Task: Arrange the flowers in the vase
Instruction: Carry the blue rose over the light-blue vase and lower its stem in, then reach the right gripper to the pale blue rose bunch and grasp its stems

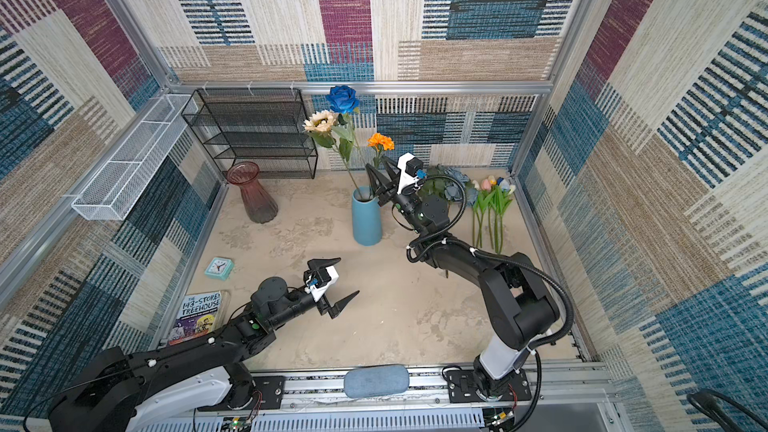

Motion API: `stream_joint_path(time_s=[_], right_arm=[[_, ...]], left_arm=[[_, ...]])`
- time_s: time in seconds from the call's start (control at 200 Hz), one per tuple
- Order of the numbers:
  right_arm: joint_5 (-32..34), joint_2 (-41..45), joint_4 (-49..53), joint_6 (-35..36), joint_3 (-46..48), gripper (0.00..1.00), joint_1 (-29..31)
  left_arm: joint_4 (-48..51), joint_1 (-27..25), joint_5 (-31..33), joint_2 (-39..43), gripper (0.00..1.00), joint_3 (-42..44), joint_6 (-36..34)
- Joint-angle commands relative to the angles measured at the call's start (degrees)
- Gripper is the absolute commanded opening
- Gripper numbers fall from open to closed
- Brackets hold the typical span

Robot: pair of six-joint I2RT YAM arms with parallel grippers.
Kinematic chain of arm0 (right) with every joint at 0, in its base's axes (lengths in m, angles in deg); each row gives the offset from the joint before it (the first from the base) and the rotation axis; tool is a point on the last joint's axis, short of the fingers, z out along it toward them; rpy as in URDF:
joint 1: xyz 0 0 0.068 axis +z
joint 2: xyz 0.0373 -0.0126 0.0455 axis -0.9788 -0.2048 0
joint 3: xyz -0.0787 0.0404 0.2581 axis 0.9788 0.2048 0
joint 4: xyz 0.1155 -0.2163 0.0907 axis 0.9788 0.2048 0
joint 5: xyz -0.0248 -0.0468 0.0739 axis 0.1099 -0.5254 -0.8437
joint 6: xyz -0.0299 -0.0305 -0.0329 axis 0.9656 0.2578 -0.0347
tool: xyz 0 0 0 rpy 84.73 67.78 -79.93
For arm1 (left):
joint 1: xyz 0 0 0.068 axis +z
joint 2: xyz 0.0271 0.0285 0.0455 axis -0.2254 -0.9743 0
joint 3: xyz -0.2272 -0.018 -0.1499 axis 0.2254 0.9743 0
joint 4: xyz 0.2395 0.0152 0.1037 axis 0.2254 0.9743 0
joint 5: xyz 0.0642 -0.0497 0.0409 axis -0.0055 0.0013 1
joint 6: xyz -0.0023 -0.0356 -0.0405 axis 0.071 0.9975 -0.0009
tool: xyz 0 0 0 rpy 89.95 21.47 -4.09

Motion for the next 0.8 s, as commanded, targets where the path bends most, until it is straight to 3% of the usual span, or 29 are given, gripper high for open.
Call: stream_joint_path(time_s=[0.0, 0.095, 0.11, 0.19, 0.275, 0.321, 0.416, 0.511, 0.656, 0.796], right_arm=[[3.5, 5.5, 6.9, 3.0, 2.5, 0.62, 0.1], [7.9, 9.0, 13.3, 5.4, 4.2, 0.98, 0.1], [8.9, 9.4, 14.2, 5.5, 4.5, 1.00, 0.1], [13.2, 11.0, 23.2, 5.3, 3.9, 1.00, -0.2], [16.5, 10.1, 43.3, 3.4, -2.3, 1.00, -2.7], [14.9, 9.2, 50.1, 1.4, -4.0, 0.94, -5.7], [6.4, 8.5, 56.2, -3.4, -3.0, 0.76, -14.3], [5.5, 6.0, 63.2, -2.9, -4.4, 0.70, -19.1], [10.9, 0.0, 74.6, -1.1, -10.1, 0.68, -21.5], [8.2, -8.2, 84.0, 0.5, -16.2, 0.69, -23.2]], left_arm=[[-1.0, 0.0, -0.5, 0.0, 1.00, -0.3, -0.2], [-1.0, 0.0, -0.4, 0.4, 0.99, -0.2, -0.4], [-1.0, 0.0, -0.4, 0.4, 0.99, -0.1, -0.4], [-1.0, 0.0, -0.3, 0.6, 0.99, -0.1, -0.4], [-1.1, 0.0, -0.6, 0.2, 0.99, -0.2, -0.2], [-1.0, 0.0, -1.0, 0.0, 0.99, -0.4, 0.1], [-1.2, -0.1, -1.8, -0.4, 0.99, -0.6, 0.5], [-1.8, -0.1, -1.7, -1.2, 0.99, -0.6, 0.2], [-1.7, -0.1, -1.4, -1.0, 0.99, -0.6, -0.1], [-1.1, -0.1, -1.3, -0.4, 1.00, -0.6, -0.2]])
